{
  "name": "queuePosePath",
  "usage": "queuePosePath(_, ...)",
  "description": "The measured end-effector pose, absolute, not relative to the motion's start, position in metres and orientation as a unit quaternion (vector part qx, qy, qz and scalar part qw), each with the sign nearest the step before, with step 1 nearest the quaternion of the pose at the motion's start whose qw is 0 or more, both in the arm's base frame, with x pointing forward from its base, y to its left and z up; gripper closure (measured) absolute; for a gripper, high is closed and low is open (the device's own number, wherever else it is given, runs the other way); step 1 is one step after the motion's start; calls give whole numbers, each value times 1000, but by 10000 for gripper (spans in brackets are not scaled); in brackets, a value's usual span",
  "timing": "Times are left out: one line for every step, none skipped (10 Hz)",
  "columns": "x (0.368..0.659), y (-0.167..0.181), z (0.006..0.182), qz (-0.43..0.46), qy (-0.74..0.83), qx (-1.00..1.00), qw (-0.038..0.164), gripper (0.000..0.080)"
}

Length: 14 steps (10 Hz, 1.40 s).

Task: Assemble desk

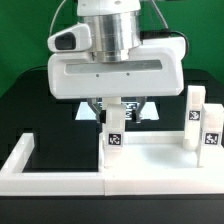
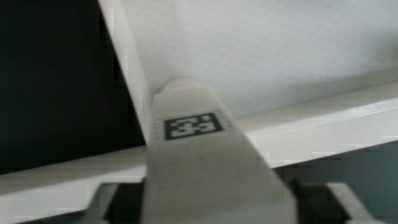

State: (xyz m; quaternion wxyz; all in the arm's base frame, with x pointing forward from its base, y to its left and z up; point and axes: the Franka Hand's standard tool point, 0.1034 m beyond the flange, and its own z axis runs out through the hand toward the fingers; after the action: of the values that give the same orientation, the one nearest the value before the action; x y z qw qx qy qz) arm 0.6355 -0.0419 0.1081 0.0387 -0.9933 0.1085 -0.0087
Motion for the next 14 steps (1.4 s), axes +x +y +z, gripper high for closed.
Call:
queuePosePath(634, -47, 107, -7, 132, -991, 35, 508)
queuePosePath(634, -47, 107, -5, 177, -984, 35, 508)
queuePosePath(634, -47, 107, -4, 204, -978, 35, 508)
queuePosePath(634, -47, 107, -3, 250, -968, 35, 508)
queuePosePath(635, -47, 108, 0, 346, -938, 35, 508)
queuePosePath(635, -46, 109, 3, 443, -896, 35, 508)
queuePosePath(635, -47, 108, 9, 530, -847, 47, 508)
queuePosePath(635, -51, 107, 18, 614, -786, 68, 508)
queuePosePath(634, -53, 106, 22, 637, -767, 75, 508)
queuePosePath(634, -49, 106, 23, 659, -748, 74, 508)
queuePosePath(634, -50, 105, 23, 651, -755, 74, 508)
queuePosePath(634, -50, 106, 17, 600, -796, 73, 398)
queuePosePath(634, -48, 106, 11, 530, -845, 75, 263)
queuePosePath(633, -46, 107, 7, 445, -892, 72, 263)
